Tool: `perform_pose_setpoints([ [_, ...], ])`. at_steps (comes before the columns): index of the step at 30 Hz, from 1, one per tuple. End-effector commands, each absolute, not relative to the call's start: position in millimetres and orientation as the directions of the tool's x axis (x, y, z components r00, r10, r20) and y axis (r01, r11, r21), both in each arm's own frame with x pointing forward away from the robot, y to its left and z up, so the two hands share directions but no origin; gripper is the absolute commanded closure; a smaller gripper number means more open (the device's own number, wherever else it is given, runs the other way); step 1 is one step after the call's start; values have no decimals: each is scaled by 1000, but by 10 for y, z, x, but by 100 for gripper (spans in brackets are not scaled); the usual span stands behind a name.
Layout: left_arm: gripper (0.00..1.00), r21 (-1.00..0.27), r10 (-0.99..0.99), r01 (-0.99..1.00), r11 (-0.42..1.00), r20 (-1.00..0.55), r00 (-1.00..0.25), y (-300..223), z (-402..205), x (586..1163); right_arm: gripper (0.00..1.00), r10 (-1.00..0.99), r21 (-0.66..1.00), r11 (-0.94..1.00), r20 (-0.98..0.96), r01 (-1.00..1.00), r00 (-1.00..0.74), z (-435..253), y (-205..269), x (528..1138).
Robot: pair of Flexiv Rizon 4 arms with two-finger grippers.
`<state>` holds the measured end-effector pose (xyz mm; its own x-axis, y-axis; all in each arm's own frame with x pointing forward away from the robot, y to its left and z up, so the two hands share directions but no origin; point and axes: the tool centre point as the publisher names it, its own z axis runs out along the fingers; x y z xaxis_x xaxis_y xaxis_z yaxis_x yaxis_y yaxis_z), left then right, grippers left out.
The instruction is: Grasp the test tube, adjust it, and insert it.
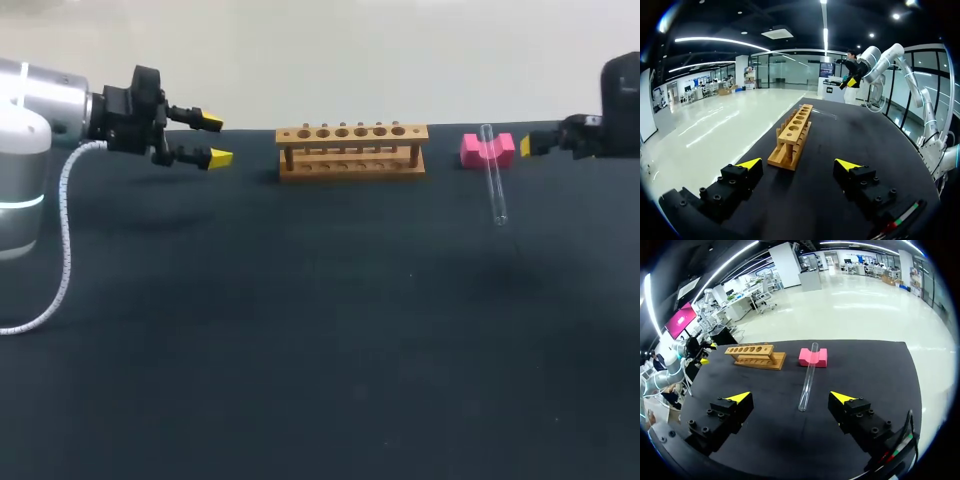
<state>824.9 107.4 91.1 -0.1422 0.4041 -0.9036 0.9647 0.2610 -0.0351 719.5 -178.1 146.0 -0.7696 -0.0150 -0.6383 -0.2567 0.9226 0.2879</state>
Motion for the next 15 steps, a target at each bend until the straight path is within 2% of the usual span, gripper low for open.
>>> perform_pose_setpoints([
  [1, 0, -31, 401, 964, 263, -905, -139, 1075, 902, 8238, 0, 28, 253, 943, -710, -218, -703, 1356, -1647, 7140],
  [15, 0, -31, 401, 964, 263, -905, -139, 1075, 902, 8238, 0, -15, 246, 931, -710, -268, -704, 1296, -1534, 7247],
])
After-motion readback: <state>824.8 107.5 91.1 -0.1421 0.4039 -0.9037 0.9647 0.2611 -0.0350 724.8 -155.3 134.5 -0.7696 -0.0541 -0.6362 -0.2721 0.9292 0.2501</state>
